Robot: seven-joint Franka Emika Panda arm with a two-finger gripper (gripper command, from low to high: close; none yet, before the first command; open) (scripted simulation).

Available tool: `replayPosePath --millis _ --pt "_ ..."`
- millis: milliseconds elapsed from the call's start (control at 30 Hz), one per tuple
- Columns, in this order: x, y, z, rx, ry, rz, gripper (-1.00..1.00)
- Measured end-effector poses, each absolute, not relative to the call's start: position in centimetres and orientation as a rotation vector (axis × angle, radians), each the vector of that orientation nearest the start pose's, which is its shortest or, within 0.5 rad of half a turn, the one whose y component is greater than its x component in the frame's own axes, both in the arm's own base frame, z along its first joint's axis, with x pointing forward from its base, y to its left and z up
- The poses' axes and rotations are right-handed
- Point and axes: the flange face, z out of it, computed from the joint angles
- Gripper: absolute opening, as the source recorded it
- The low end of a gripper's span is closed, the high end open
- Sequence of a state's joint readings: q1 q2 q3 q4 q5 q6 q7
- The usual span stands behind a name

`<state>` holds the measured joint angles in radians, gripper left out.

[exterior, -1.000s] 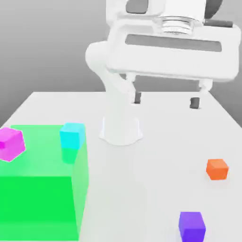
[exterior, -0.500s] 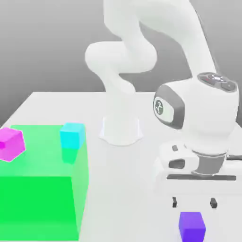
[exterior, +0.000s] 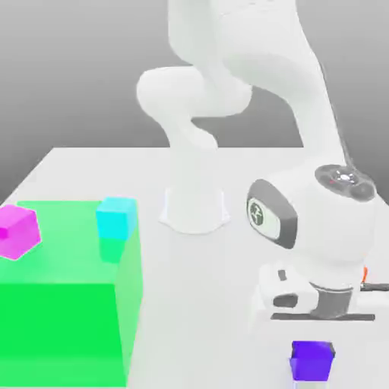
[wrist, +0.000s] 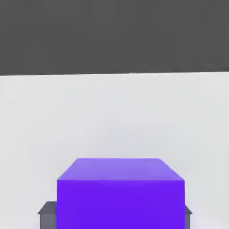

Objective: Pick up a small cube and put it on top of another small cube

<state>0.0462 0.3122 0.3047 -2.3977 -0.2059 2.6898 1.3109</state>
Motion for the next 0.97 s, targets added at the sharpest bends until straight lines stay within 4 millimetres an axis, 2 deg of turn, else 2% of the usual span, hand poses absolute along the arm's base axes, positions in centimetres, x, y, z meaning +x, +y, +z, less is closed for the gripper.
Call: replayPosePath --millis 67,167,267,333,367,467,633,667,867,967 --pt "43.5 21.6 20.9 -2.926 1.119 0.01 -1.0" --pt "38.0 26.2 22.6 -2.973 0.975 0.018 -1.0" --pt "31.0 30.7 23.8 -3.033 0.777 0.018 -1.0" --pt "26.2 32.5 24.3 -3.068 0.651 0.011 -1.0" --pt "24.9 32.5 24.4 -3.074 0.634 0.006 -1.0" --pt "24.8 31.9 22.9 -3.07 0.66 -0.006 -1.0" --pt "24.5 31.9 18.8 -3.071 0.655 -0.005 -1.0" --pt "24.4 31.9 18.3 -3.072 0.653 -0.003 1.0" --pt "24.4 31.9 18.0 -3.072 0.653 -0.001 1.0" --pt "24.6 32.0 19.6 -3.071 0.656 -0.007 1.0"
